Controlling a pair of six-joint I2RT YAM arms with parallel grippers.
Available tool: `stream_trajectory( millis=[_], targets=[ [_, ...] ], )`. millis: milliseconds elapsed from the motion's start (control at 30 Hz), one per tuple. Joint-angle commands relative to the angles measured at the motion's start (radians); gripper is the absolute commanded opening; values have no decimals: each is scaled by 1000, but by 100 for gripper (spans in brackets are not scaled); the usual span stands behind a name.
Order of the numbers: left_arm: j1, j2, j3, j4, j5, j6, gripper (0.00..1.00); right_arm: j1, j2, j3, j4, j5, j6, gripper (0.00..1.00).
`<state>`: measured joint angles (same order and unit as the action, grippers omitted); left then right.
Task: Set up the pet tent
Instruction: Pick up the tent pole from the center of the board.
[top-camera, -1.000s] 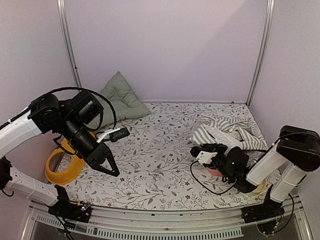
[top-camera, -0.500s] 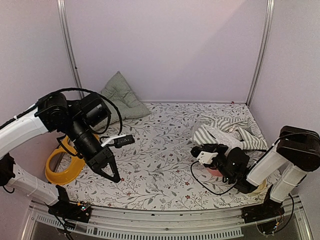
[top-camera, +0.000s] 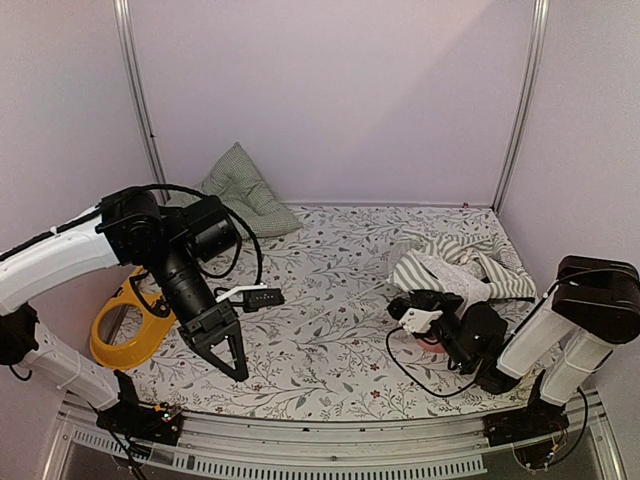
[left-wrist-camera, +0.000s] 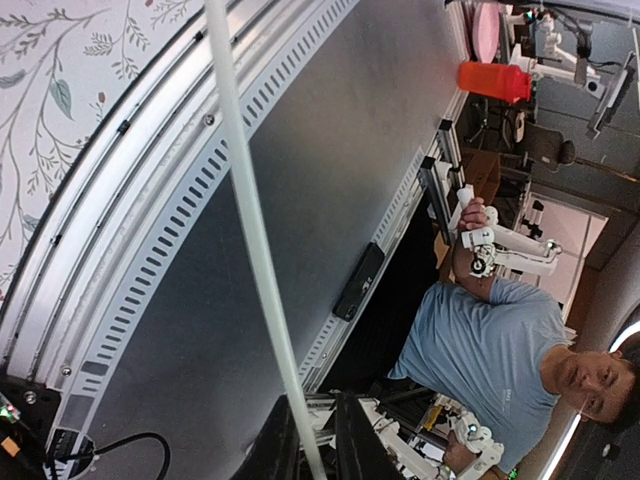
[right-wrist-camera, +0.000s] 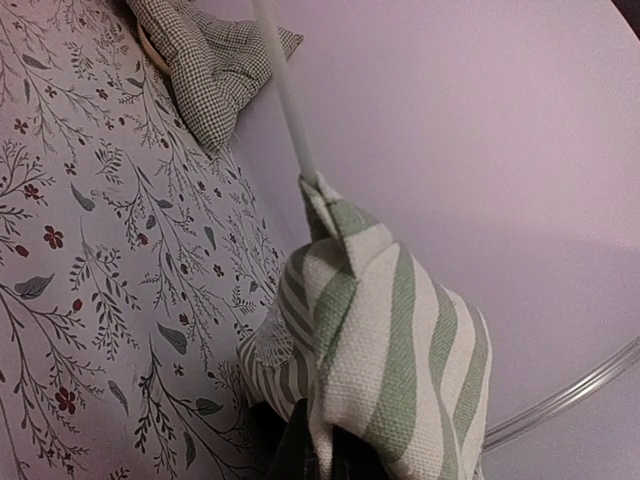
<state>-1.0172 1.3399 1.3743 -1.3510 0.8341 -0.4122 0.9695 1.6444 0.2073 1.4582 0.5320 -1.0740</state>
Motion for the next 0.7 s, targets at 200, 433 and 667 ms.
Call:
stream_trajectory(
  millis=[200, 433, 667],
  targets=[
    [-15, -8, -50, -19, 86, 7, 18, 19, 54, -21, 199, 46, -52, 0],
    [-13, -32, -69, -20, 102, 6, 19, 26, 12, -29, 149, 36, -32, 0],
    [-1, -66, -84, -22, 126, 7, 19, 47, 14, -32, 128, 43, -18, 0]
  ],
)
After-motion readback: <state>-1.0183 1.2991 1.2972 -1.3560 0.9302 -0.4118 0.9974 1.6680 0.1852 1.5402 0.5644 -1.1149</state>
